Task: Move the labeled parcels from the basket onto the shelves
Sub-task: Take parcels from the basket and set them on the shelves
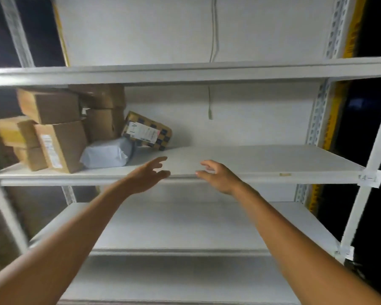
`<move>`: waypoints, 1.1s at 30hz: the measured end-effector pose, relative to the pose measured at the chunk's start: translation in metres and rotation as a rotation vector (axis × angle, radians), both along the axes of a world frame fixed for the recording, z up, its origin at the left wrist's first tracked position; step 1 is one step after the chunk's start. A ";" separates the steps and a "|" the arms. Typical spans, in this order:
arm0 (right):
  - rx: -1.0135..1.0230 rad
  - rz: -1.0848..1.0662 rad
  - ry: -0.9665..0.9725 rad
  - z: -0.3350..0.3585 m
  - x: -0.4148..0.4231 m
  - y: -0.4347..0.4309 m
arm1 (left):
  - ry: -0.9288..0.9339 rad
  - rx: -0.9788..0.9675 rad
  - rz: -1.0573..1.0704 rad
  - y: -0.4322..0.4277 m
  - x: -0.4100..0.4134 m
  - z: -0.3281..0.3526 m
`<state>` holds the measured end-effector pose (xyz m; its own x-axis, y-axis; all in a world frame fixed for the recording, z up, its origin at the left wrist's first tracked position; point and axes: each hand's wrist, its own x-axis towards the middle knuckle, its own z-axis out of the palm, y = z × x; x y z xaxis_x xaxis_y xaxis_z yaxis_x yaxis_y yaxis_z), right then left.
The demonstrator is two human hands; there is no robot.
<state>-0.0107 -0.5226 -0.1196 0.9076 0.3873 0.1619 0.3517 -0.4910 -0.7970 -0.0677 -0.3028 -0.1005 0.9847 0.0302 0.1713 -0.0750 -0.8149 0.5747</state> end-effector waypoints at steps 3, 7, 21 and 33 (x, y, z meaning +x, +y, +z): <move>-0.017 0.046 -0.019 0.008 0.009 0.040 | -0.030 0.032 0.014 0.033 -0.002 0.002; -0.051 0.084 -0.049 0.019 0.023 0.090 | -0.088 0.026 0.010 0.084 0.002 0.004; -0.072 0.037 -0.043 0.030 0.097 0.180 | -0.171 -0.043 0.045 0.191 0.076 0.011; -0.056 0.036 -0.044 0.031 0.240 0.199 | -0.286 -0.087 0.145 0.207 0.193 0.035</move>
